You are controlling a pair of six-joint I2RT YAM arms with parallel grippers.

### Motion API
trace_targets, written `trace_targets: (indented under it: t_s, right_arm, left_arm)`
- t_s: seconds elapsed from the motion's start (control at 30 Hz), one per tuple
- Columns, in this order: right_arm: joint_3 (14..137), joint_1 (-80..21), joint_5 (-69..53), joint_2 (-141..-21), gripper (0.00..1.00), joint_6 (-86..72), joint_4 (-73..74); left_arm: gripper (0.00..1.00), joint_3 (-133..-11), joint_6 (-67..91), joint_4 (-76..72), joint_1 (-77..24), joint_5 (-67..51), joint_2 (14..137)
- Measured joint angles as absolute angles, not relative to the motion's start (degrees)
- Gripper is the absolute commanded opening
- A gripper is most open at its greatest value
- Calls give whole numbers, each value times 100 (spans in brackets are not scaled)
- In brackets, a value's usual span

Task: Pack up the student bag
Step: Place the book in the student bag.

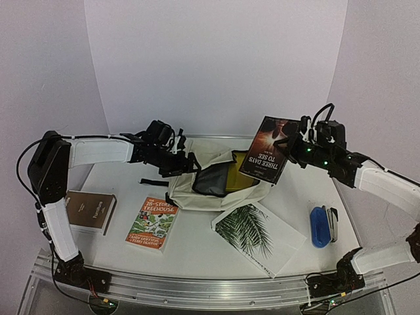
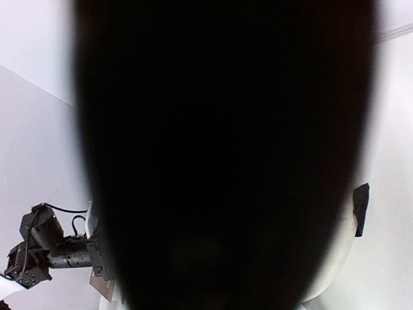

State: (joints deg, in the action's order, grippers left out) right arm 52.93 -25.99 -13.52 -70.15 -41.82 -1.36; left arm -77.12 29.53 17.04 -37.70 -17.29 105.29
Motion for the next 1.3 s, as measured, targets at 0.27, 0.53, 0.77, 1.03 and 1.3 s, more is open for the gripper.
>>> trace_targets:
  t_s: [0.27,0.53,0.77,1.03,1.3]
  right_arm:
    - [5297,-2465,-1607,-7015,0,-4206,-52]
    - [5297,-2342,-1736,-7015,0,-4226,3]
    - [5297,-2313,-1864,-7017,0,-4259,10]
    - [5287,-2311,-1894,-7029,0,-4404,8]
    - [5283,-2300,-1871,-7418,0,-4509,2]
  left_arm:
    - [68,-8025,3015,1652,-3450,-2423,11113]
    - [68,-8333,2983,1657,-3519,-3003,11509]
    - [32,-8663,2944,1767,-3520,-3011,11809]
    - [0,-8776,2884,1601,-3520,-3044,11851]
    - [0,-8615,2962,1277,-3534,-3017,11173]
